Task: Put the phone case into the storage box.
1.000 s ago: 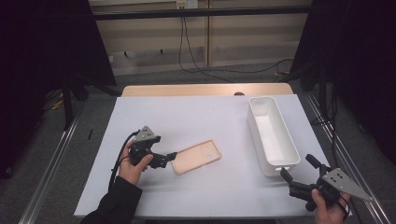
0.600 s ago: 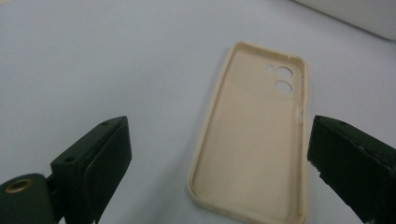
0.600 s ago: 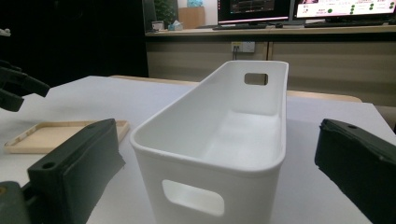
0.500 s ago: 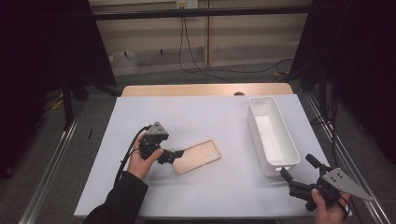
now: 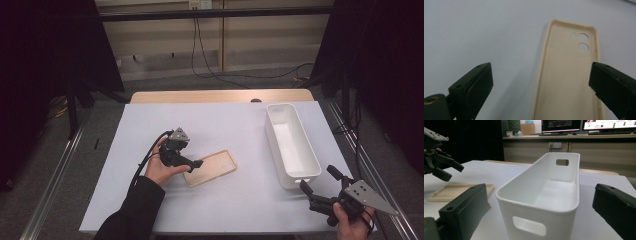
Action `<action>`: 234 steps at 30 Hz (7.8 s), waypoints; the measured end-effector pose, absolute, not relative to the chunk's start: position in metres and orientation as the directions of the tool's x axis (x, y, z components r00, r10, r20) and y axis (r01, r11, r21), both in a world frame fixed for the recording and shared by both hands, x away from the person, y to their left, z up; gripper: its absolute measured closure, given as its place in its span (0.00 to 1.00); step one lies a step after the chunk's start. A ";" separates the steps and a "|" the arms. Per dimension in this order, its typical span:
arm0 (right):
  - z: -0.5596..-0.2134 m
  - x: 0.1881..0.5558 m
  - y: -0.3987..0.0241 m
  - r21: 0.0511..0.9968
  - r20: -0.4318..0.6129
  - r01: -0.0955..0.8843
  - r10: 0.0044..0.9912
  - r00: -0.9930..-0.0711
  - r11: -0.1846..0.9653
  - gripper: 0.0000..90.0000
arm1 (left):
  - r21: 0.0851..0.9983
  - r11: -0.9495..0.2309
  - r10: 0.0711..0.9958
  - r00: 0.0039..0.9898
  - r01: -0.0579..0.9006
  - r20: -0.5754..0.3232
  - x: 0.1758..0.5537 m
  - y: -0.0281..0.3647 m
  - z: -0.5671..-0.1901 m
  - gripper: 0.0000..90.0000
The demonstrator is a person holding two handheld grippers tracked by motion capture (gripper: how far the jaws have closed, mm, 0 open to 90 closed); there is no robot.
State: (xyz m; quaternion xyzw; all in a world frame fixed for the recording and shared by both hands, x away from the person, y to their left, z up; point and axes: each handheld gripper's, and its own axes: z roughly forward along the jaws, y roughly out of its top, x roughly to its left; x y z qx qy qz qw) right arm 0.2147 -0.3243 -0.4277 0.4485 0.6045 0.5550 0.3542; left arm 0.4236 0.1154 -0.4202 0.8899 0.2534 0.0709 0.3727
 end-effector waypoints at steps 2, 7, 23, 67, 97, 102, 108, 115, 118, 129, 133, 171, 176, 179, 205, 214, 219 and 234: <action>-0.428 0.215 -0.324 0.989 0.070 0.150 0.936 -0.346 -0.019 0.00 | 0.691 -0.601 0.502 0.863 0.401 -0.063 0.426 0.115 -0.422 0.07; -0.428 0.215 -0.324 0.988 0.069 0.152 0.936 -0.344 -0.018 0.00 | 0.675 -0.611 0.502 0.862 0.414 -0.074 0.432 0.112 -0.422 0.10; -0.428 0.215 -0.324 0.989 0.067 0.150 0.935 -0.347 -0.015 0.00 | 0.596 -0.680 0.489 0.870 0.427 -0.066 0.433 0.110 -0.430 0.30; -0.427 0.214 -0.323 0.990 0.060 0.144 0.936 -0.347 -0.010 0.00 | 0.484 -0.769 0.438 0.896 0.418 -0.079 0.438 0.103 -0.429 0.95; -0.427 0.214 -0.323 0.989 0.062 0.145 0.936 -0.347 -0.012 0.00 | 0.489 -0.774 0.445 0.895 0.401 -0.030 0.435 0.100 -0.430 0.98; -0.427 0.214 -0.323 0.989 0.062 0.144 0.935 -0.349 -0.011 0.00 | 0.500 -0.766 0.450 0.893 0.404 -0.033 0.435 0.102 -0.430 0.98; -0.427 0.214 -0.323 0.990 0.059 0.144 0.935 -0.349 -0.009 0.00 | 0.529 -0.727 0.482 0.874 0.439 -0.062 0.438 0.108 -0.432 0.98; -0.427 0.214 -0.323 0.990 0.062 0.144 0.935 -0.348 -0.012 0.00 | 0.558 -0.688 0.536 0.843 0.464 -0.039 0.438 0.113 -0.431 0.98; -0.427 0.214 -0.324 0.989 0.062 0.144 0.936 -0.348 -0.013 0.00 | 0.593 -0.664 0.547 0.836 0.456 -0.031 0.437 0.115 -0.428 0.98; -0.427 0.214 -0.324 0.989 0.059 0.144 0.936 -0.347 -0.008 0.00 | 0.679 -0.595 0.578 0.816 0.430 -0.011 0.431 0.120 -0.422 0.98; -0.427 0.214 -0.324 0.989 0.058 0.145 0.936 -0.348 -0.007 0.00 | 0.695 -0.585 0.581 0.814 0.417 0.001 0.428 0.121 -0.422 0.98; -0.417 0.218 -0.298 0.988 0.028 0.150 0.915 -0.401 0.035 0.00 | 0.891 -0.309 0.695 0.719 0.334 -0.029 0.374 0.147 -0.396 0.98; -0.416 0.224 -0.286 0.984 0.017 0.166 0.907 -0.420 0.058 0.00 | 0.898 -0.291 0.709 0.704 0.330 -0.028 0.368 0.154 -0.397 0.98; -0.413 0.228 -0.278 0.984 0.024 0.167 0.897 -0.441 0.056 0.00 | 0.902 -0.282 0.708 0.705 0.327 -0.035 0.364 0.156 -0.397 0.98; -0.390 0.283 -0.202 0.980 0.072 0.195 0.818 -0.570 0.050 0.00 | 0.913 -0.279 0.694 0.719 0.298 -0.023 0.343 0.146 -0.397 0.98; -0.383 0.298 -0.177 0.977 0.121 0.211 0.781 -0.613 0.014 0.01 | 0.916 -0.297 0.678 0.735 0.269 0.004 0.330 0.146 -0.396 0.98; -0.378 0.305 -0.167 0.975 0.150 0.224 0.767 -0.624 -0.009 0.04 | 0.921 -0.281 0.689 0.724 0.269 -0.001 0.331 0.148 -0.396 0.98; -0.372 0.322 -0.154 0.978 0.141 0.209 0.801 -0.581 -0.021 0.11 | 0.922 -0.282 0.703 0.711 0.264 0.011 0.347 0.130 -0.401 0.98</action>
